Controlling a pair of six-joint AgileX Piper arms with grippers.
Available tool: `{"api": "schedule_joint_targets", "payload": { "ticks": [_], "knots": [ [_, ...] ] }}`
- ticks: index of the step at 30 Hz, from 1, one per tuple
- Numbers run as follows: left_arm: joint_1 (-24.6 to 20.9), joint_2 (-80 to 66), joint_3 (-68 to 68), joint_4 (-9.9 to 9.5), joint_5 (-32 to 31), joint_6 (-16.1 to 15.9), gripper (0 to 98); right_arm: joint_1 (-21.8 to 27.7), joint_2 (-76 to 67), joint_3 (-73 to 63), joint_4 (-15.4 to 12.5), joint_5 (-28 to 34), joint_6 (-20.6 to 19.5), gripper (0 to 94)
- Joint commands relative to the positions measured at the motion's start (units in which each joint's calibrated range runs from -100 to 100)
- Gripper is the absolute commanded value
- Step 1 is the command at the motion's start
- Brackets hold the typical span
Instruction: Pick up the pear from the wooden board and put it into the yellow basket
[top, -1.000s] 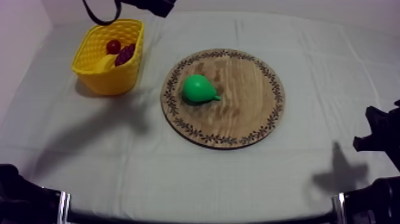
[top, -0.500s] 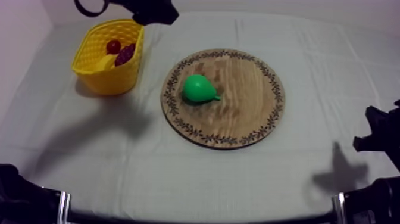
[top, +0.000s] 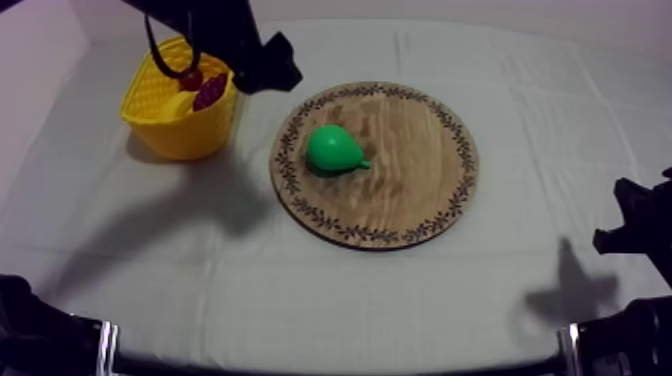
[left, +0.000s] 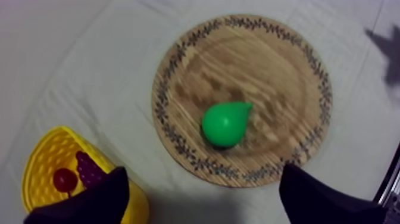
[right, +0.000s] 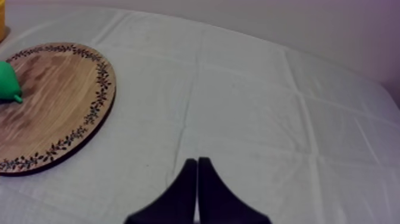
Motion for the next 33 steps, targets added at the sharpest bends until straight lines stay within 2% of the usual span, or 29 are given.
{"api": "schedule_joint_targets", "payload": {
  "ticks": [1, 14, 17, 23, 33],
  "knots": [
    [0.09, 0.98, 1.14, 0.45, -0.35, -0.43, 94.4, 0.02, -0.05, 0.05, 0.02, 0.02, 0.02, 0.3],
    [0.11, 12.43, 0.48, 5.31, -4.33, -4.65, 92.2, 0.02, -0.05, 0.05, 0.02, 0.02, 0.02, 0.3],
    [0.17, 15.78, -1.09, 5.94, -4.88, -5.26, 91.4, 0.02, -0.05, 0.05, 0.02, 0.02, 0.02, 0.3],
    [0.57, 21.68, -2.7, 5.84, -7.16, -6.01, 90.5, 0.02, -0.05, 0.05, 0.02, 0.02, 0.02, 0.3],
    [1.68, 29.05, -4.72, 3.45, -11.73, -4.63, 90.1, 0.02, -0.05, 0.05, 0.02, 0.02, 0.02, 0.3]
  ]
}}
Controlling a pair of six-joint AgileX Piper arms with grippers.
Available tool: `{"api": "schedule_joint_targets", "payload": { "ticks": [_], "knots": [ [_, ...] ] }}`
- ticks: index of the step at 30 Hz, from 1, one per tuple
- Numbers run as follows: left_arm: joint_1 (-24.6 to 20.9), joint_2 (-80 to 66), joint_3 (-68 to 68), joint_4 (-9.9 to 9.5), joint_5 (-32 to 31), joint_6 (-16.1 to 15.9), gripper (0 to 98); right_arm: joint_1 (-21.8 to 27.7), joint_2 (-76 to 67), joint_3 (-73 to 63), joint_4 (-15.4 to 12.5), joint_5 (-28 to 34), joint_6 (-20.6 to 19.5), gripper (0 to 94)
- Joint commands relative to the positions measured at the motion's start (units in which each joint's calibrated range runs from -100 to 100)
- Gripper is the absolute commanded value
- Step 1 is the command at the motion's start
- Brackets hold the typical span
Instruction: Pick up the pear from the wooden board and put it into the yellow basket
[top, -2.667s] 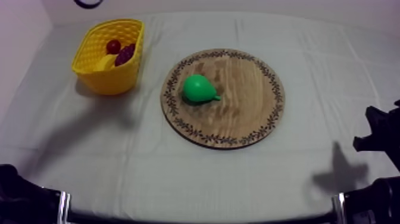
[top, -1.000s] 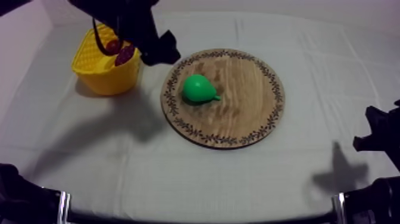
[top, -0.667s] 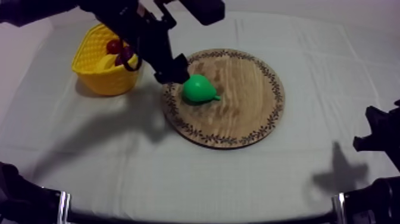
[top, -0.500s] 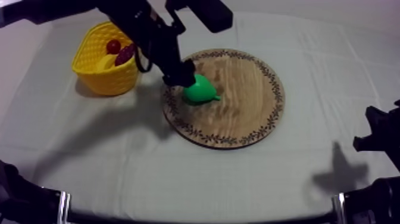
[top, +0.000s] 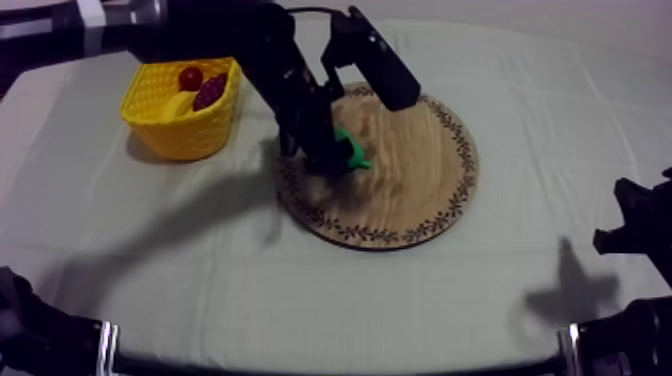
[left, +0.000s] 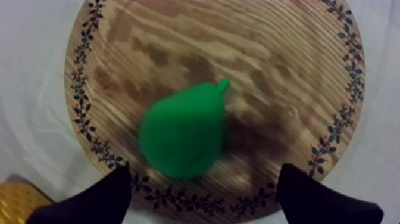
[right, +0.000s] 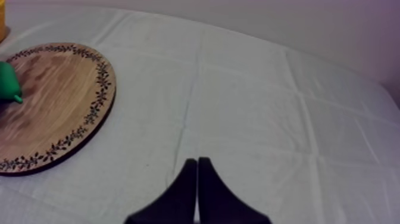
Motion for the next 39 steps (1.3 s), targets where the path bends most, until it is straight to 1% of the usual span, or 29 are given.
{"api": "schedule_joint_targets", "payload": {
  "ticks": [1, 9, 17, 21, 33, 36, 39],
  "knots": [
    [0.1, 1.42, -0.73, -0.48, -0.15, 0.21, 90.0, 0.02, -0.05, 0.05, 0.02, 0.03, 0.02, 0.3],
    [0.53, 6.16, -3.61, -2.09, -1.64, 1.39, 90.2, 0.02, -0.05, 0.05, 0.02, 0.03, 0.02, 0.3],
    [1.12, 9.95, -5.41, -4.3, -2.22, 2.62, 90.7, 0.02, -0.05, 0.05, 0.02, 0.03, 0.02, 0.3],
    [1.19, 11.17, -6.24, -4.72, -2.55, 3.08, 89.2, 0.02, -0.05, 0.05, 0.02, 0.03, 0.02, 0.3],
    [0.58, 12.25, -4.91, -4.91, -5.69, 2.55, 78.2, 0.02, -0.05, 0.05, 0.02, 0.03, 0.02, 0.3],
    [0.43, 12.26, -4.3, -4.89, -6.84, 2.33, 73.0, 0.02, -0.05, 0.05, 0.02, 0.03, 0.02, 0.3],
    [0.18, 11.85, -3.46, -4.66, -8.25, 1.67, 64.5, 0.02, -0.05, 0.05, 0.02, 0.03, 0.02, 0.3]
  ]
}}
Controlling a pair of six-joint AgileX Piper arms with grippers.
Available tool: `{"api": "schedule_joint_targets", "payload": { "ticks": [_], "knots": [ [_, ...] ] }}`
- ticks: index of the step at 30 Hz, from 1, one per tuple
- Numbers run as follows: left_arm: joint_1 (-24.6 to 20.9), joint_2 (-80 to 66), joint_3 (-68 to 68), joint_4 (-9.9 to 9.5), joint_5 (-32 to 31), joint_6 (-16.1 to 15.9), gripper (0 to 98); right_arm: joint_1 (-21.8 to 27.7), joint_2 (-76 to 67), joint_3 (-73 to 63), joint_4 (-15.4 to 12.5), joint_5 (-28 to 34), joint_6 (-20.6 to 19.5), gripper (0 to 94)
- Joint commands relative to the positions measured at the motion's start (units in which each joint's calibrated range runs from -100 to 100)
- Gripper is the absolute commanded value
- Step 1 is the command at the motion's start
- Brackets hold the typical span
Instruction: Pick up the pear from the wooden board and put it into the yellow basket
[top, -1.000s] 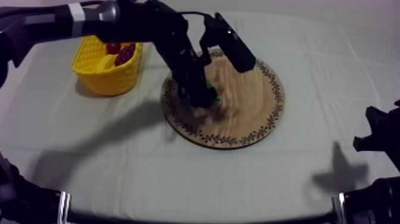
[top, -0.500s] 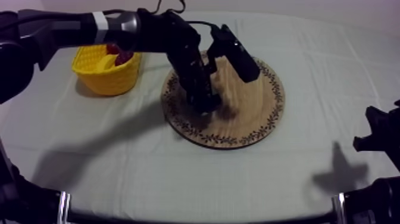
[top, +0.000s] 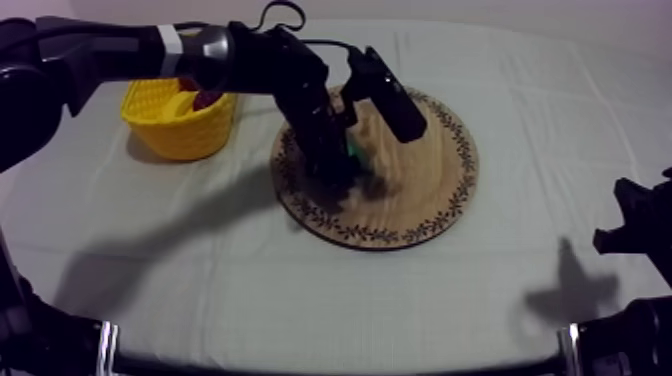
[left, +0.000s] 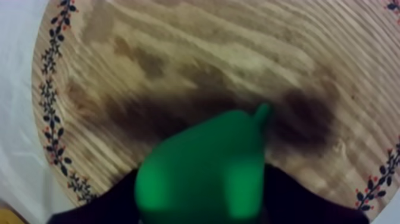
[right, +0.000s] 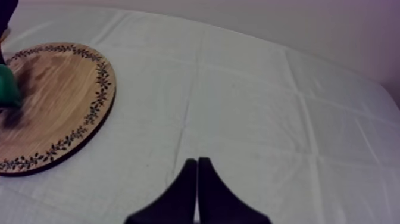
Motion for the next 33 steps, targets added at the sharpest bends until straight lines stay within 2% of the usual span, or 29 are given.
{"api": "schedule_joint_targets", "payload": {
  "ticks": [1, 7, 17, 26, 33],
  "knots": [
    [-0.16, -0.53, 0.64, 0.23, -1.09, -0.43, 61.6, 0.02, -0.05, 0.05, 0.02, -0.02, 0.02, 0.3],
    [-0.55, -2.57, 2.37, 0.67, -3.56, -0.86, 49.8, 0.02, -0.05, 0.05, 0.02, -0.02, 0.02, 0.3],
    [-1.41, -10.15, 7.21, 1.52, -4.14, -1.67, 46.4, 0.02, -0.05, 0.05, 0.02, -0.02, 0.02, 0.3],
    [-4.44, -24.49, 13.06, 1.7, 3.87, -1.13, 48.3, 0.02, -0.05, 0.05, 0.02, -0.02, 0.02, 0.3],
    [-8.51, -36.34, 18.23, 1.65, 9.05, -0.8, 49.7, 0.02, -0.05, 0.05, 0.02, -0.02, 0.02, 0.3]
  ]
}}
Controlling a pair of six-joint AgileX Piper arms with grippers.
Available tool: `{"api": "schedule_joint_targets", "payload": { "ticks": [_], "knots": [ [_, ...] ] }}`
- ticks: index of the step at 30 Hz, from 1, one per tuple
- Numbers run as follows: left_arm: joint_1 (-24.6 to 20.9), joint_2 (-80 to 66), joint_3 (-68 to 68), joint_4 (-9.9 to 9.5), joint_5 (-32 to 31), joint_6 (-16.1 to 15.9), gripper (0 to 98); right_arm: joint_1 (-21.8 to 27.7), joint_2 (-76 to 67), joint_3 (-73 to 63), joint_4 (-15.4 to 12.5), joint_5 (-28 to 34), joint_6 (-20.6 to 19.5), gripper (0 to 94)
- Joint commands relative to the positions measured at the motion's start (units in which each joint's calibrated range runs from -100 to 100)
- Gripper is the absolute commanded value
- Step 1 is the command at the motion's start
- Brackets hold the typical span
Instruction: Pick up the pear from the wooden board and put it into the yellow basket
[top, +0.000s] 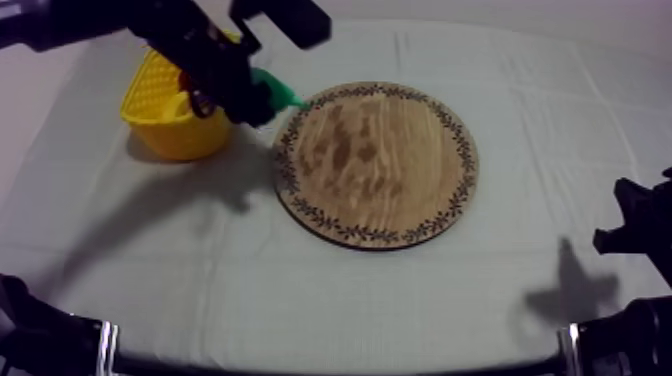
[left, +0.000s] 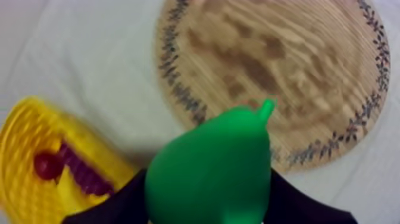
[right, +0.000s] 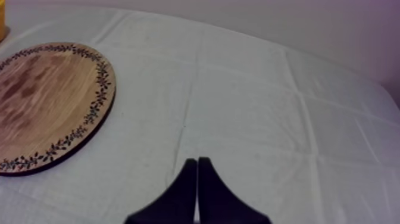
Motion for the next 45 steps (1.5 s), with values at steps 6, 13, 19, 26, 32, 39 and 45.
{"api": "schedule_joint_targets", "payload": {
  "ticks": [6, 13, 19, 26, 32, 39, 45],
  "knots": [
    [-4.79, -9.25, -0.29, -1.7, 2.73, 1.04, 49.9, 0.02, -0.05, 0.05, 0.02, -0.04, 0.02, 0.3],
    [-9.24, -9.55, -4.32, -4.26, -0.29, 2.35, 49.2, 0.02, -0.05, 0.05, 0.02, -0.04, 0.03, 0.3],
    [-11.68, -5.71, -5.29, -7.37, -3.84, 4.21, 44.8, 0.02, -0.05, 0.05, 0.02, -0.04, 0.03, 0.3],
    [-13.84, 0.6, -5.36, -7.6, -5.5, 5.13, 43.8, 0.02, -0.05, 0.05, 0.02, -0.04, 0.04, 0.3],
    [-14.49, 6.84, -5.18, -7.59, -6.51, 6.26, 42.7, 0.02, -0.05, 0.05, 0.02, -0.04, 0.02, 0.3],
    [-15.22, 12.67, -6.95, -7.57, -6.62, 7.03, 41.9, 0.02, -0.05, 0.05, 0.02, -0.04, 0.02, 0.3],
    [-16.02, 15.62, -10.24, -7.56, -6.57, 7.01, 41.5, 0.02, -0.05, 0.05, 0.02, -0.04, 0.02, 0.3]
  ]
}}
